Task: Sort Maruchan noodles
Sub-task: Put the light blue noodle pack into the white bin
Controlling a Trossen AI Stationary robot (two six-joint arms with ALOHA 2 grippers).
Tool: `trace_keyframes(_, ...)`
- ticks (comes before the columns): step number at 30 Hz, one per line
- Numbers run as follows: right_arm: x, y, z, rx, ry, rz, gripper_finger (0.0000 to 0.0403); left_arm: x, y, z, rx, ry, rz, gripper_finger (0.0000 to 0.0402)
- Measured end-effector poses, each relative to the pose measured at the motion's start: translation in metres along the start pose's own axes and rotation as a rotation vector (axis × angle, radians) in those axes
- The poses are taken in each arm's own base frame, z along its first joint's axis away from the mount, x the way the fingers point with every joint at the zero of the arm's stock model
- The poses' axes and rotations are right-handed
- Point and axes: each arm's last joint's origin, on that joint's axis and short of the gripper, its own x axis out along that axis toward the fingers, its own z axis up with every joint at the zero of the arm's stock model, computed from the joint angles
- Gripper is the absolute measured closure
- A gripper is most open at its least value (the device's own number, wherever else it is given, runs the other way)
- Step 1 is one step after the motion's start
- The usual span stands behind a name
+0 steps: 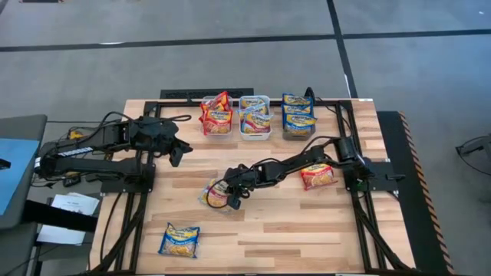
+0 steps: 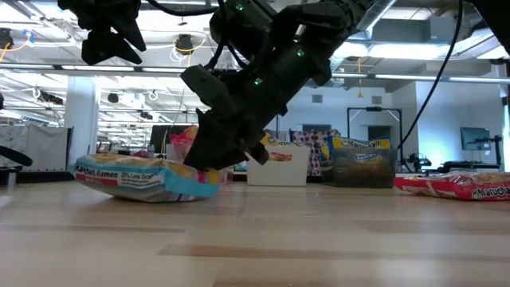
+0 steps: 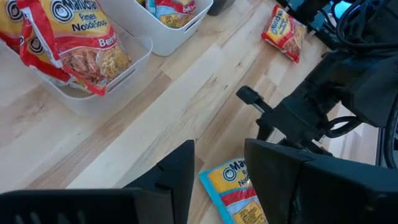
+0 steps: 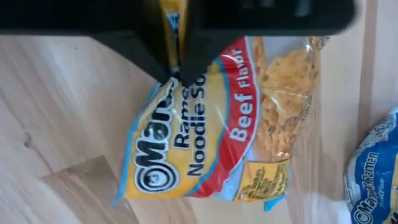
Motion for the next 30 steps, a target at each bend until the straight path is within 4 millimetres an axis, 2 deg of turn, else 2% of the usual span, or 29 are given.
trace_keyframes(3,0.000,0.000,0.000,-0.007,0.000,0.001,0.0389,0.000,0.000,0.000,0.000,0.000,0.000,0.0274)
trace_keyframes(10,-0.006,0.001,0.002,-0.058,0.013,-0.007,0.0398,0.000,0.001,-0.001,0.002,0.013,0.007,0.0274)
trace_keyframes(19,-0.058,0.007,0.027,-0.202,-0.042,-0.111,0.0400,0.000,0.001,-0.002,0.003,0.019,0.011,0.0274)
trace_keyframes(24,-0.082,0.003,0.037,-0.260,-0.052,-0.173,0.0400,0.000,0.001,-0.002,0.003,0.018,0.012,0.0274)
trace_keyframes(30,-0.094,-0.011,0.041,-0.316,-0.017,-0.280,0.0400,0.000,0.001,-0.002,0.002,0.018,0.012,0.0274)
